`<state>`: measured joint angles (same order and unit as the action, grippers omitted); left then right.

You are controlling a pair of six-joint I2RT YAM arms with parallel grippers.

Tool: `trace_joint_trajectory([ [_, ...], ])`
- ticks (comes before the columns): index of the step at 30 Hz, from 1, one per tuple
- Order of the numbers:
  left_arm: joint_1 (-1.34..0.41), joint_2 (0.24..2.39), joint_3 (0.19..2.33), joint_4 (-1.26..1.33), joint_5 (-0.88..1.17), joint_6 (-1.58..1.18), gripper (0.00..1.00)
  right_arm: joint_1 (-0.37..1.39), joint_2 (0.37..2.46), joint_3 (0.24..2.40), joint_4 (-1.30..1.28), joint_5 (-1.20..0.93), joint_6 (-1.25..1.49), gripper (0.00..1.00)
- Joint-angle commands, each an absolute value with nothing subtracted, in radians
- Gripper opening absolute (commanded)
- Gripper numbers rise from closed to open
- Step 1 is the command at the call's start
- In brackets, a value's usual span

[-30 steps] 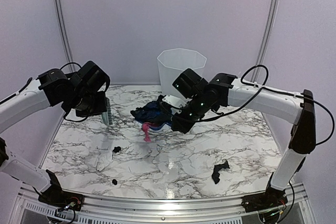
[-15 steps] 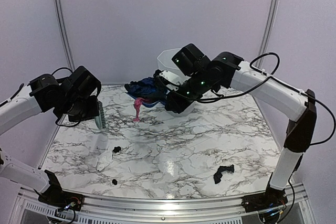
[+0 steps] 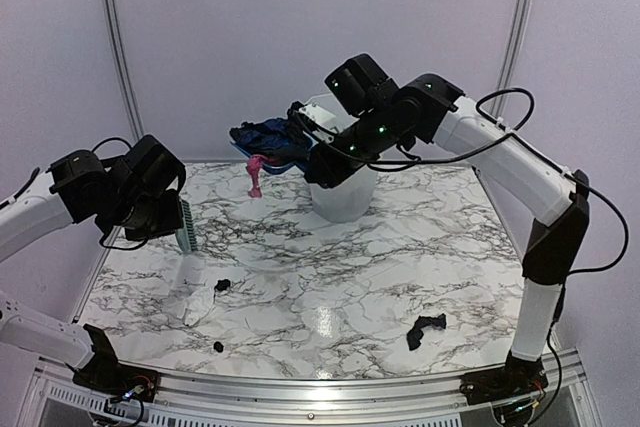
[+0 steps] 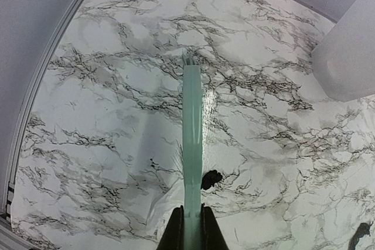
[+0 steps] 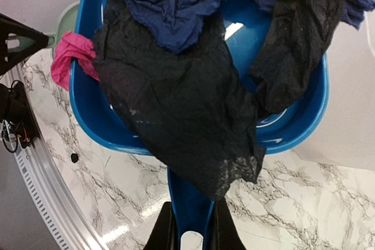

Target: Sweep away the paper scraps from the table

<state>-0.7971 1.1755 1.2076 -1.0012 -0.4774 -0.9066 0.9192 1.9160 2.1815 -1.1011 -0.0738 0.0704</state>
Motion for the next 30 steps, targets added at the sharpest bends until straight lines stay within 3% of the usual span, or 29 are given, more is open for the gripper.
trace_joint_trajectory([
  [1, -0.791, 1.158, 1.203, -1.022, -0.479, -0.922, 0.0, 0.883, 1.938, 2.261, -1.118, -0.103, 0.071, 0.0],
  [12, -0.791, 1.167, 1.189, -1.02, -0.464, -0.926, 0.0, 0.738, 1.983, 2.371, -1.066, -0.247, 0.13, 0.0],
  [30, -0.791, 1.191, 1.197, -1.018, -0.473, -0.918, 0.0, 0.524, 2.022, 2.325, -0.86, -0.61, 0.356, 0.0],
])
